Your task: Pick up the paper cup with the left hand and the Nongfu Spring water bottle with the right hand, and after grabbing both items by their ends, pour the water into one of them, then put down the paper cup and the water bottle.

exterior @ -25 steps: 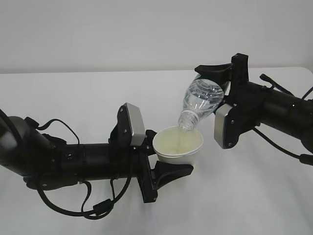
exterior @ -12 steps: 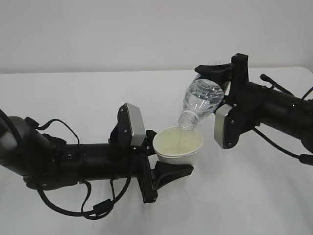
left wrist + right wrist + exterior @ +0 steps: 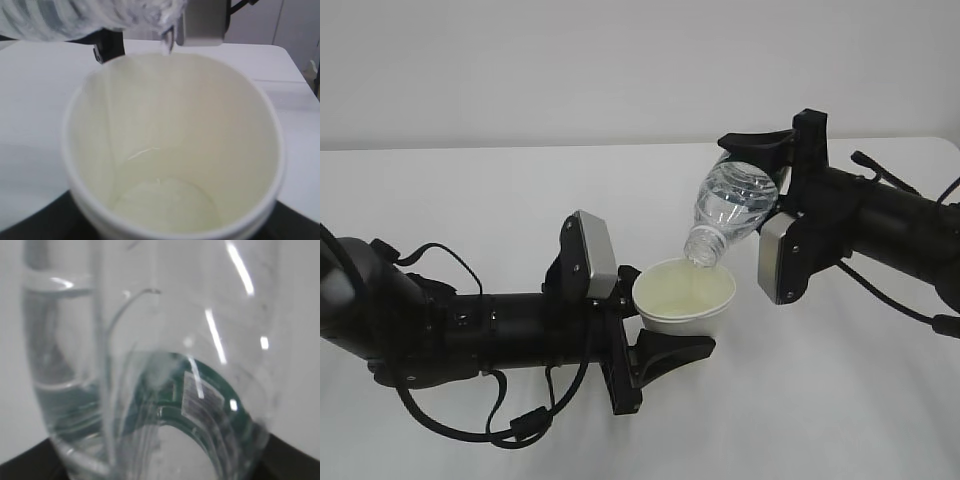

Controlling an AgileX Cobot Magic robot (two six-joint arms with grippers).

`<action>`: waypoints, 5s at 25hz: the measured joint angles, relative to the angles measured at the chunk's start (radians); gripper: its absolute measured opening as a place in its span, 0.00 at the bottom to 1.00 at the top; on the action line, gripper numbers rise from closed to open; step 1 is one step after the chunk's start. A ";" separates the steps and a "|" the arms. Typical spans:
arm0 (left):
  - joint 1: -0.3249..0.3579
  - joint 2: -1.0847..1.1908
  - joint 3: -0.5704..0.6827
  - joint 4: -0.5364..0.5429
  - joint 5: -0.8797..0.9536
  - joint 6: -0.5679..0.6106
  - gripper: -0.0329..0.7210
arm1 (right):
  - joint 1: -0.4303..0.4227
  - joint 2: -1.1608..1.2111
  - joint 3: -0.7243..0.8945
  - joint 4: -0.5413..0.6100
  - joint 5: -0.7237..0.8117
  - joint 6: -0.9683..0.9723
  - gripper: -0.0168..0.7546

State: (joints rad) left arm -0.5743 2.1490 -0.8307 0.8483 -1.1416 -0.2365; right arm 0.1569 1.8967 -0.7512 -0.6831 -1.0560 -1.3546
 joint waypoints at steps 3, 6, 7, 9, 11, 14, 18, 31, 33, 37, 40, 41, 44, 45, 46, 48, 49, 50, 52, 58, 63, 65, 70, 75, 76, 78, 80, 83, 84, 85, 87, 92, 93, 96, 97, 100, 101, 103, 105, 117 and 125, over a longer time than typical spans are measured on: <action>0.000 0.000 0.000 0.000 0.000 0.000 0.61 | 0.000 0.000 0.000 0.000 0.000 0.000 0.62; 0.000 0.000 0.000 0.000 0.000 0.000 0.61 | 0.000 0.000 0.000 0.000 0.000 0.000 0.62; 0.000 0.000 0.000 0.000 0.000 0.000 0.61 | 0.000 0.000 0.000 0.000 0.000 0.000 0.62; 0.000 0.000 0.000 0.000 0.000 0.000 0.61 | 0.000 0.000 0.000 0.000 0.000 0.000 0.62; 0.000 0.000 0.000 0.000 0.000 0.000 0.61 | 0.000 0.000 0.000 0.000 0.000 0.000 0.62; 0.000 0.000 0.000 0.000 0.002 0.000 0.61 | 0.000 0.000 0.000 0.000 -0.002 0.000 0.62; 0.000 0.000 0.000 0.000 0.002 0.000 0.61 | 0.000 0.000 0.000 0.000 -0.002 0.000 0.62; 0.000 0.000 0.000 0.000 0.002 0.000 0.61 | 0.000 0.000 0.000 -0.002 -0.006 0.000 0.62; 0.000 0.000 0.000 0.000 0.002 0.000 0.61 | 0.000 0.000 0.000 -0.002 -0.006 0.000 0.62; 0.000 0.000 0.000 0.000 0.002 0.000 0.61 | 0.000 0.000 0.000 -0.002 -0.006 -0.001 0.62; 0.000 0.000 0.000 0.000 0.002 0.000 0.61 | 0.000 0.000 0.000 -0.002 -0.006 -0.001 0.62; 0.000 0.000 0.000 0.000 0.002 0.000 0.61 | 0.000 0.000 0.000 -0.002 -0.006 -0.001 0.62; 0.000 0.000 0.000 0.000 0.002 0.000 0.61 | 0.000 0.000 0.000 -0.002 -0.006 -0.001 0.62; 0.000 0.000 0.000 0.000 0.004 0.000 0.61 | 0.000 0.000 0.000 -0.002 -0.006 -0.001 0.62; 0.000 0.000 0.000 0.000 0.004 0.000 0.61 | 0.000 0.000 0.000 -0.002 -0.006 -0.001 0.62; 0.000 0.000 0.000 0.001 0.004 0.000 0.61 | 0.000 0.000 0.000 -0.002 -0.006 -0.001 0.62; 0.000 0.000 0.000 0.001 0.004 0.000 0.61 | 0.000 0.000 0.000 -0.002 -0.006 -0.001 0.62; 0.000 0.000 0.000 0.001 0.004 0.000 0.61 | 0.000 0.000 0.000 -0.002 -0.006 -0.001 0.62; 0.000 0.000 0.000 0.001 0.004 0.000 0.61 | 0.000 0.000 0.000 -0.002 -0.006 -0.001 0.62; 0.000 0.000 0.000 0.001 0.004 0.000 0.61 | 0.000 0.000 0.000 -0.002 -0.013 -0.001 0.62; 0.000 0.000 0.000 0.001 0.004 0.000 0.61 | 0.000 0.000 0.000 -0.002 -0.015 -0.001 0.62; 0.000 0.000 0.000 0.001 0.004 0.000 0.61 | 0.000 0.000 0.000 -0.002 -0.015 -0.001 0.62; 0.000 0.000 0.000 0.001 0.004 0.000 0.61 | 0.000 0.000 0.000 -0.004 -0.015 -0.001 0.62; 0.000 0.000 0.000 0.001 0.004 0.000 0.61 | 0.000 0.000 0.000 -0.004 -0.015 -0.009 0.62; 0.000 0.000 0.000 0.001 0.004 0.000 0.61 | 0.000 0.000 0.000 -0.004 -0.015 -0.009 0.62; 0.000 0.000 0.000 0.001 0.004 0.000 0.61 | 0.000 0.000 0.000 -0.004 -0.015 -0.013 0.62; 0.000 0.000 0.000 0.001 0.004 0.000 0.61 | 0.000 0.000 0.000 -0.004 -0.015 -0.013 0.62; 0.000 0.000 0.000 0.001 0.004 0.000 0.61 | 0.000 0.000 0.000 -0.004 -0.015 -0.015 0.62; 0.000 0.000 0.000 0.001 0.004 0.000 0.61 | 0.000 0.000 0.000 -0.004 -0.015 -0.016 0.62; 0.000 0.000 0.000 0.001 0.004 0.000 0.61 | 0.000 0.000 0.000 -0.004 -0.015 -0.016 0.62; 0.000 0.000 0.000 0.001 0.004 0.000 0.61 | 0.000 0.000 0.000 -0.004 -0.015 -0.016 0.62; 0.000 0.000 0.000 0.001 0.004 0.000 0.61 | 0.000 0.000 0.000 -0.004 -0.017 -0.017 0.62; 0.000 0.000 0.000 0.001 0.004 0.000 0.61 | 0.000 0.000 0.000 -0.004 -0.017 -0.017 0.62; 0.000 0.000 0.000 0.001 0.004 0.000 0.61 | 0.000 0.000 0.000 -0.004 -0.017 -0.017 0.62; 0.000 0.000 0.000 0.001 0.004 0.000 0.61 | 0.000 0.000 0.000 -0.004 -0.017 -0.017 0.62; 0.000 0.000 0.000 0.001 0.004 0.000 0.61 | 0.000 0.000 0.000 -0.004 -0.017 -0.017 0.62; 0.000 0.000 0.000 0.001 0.004 -0.002 0.61 | 0.000 0.000 0.000 -0.004 -0.017 -0.017 0.62; 0.000 0.000 0.000 0.001 0.004 -0.002 0.61 | 0.000 0.000 0.000 -0.004 -0.018 -0.018 0.62; 0.000 0.000 0.000 0.001 0.004 -0.002 0.61 | 0.000 0.000 0.000 -0.004 -0.018 -0.018 0.62; 0.000 0.000 0.000 0.001 0.004 -0.002 0.61 | 0.000 0.000 0.000 -0.004 -0.019 -0.019 0.62; 0.000 0.000 0.000 0.001 0.004 -0.002 0.61 | 0.000 0.000 0.000 -0.006 -0.019 -0.019 0.62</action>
State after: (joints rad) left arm -0.5743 2.1490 -0.8307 0.8490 -1.1381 -0.2382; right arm 0.1569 1.8967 -0.7512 -0.6887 -1.0752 -1.3740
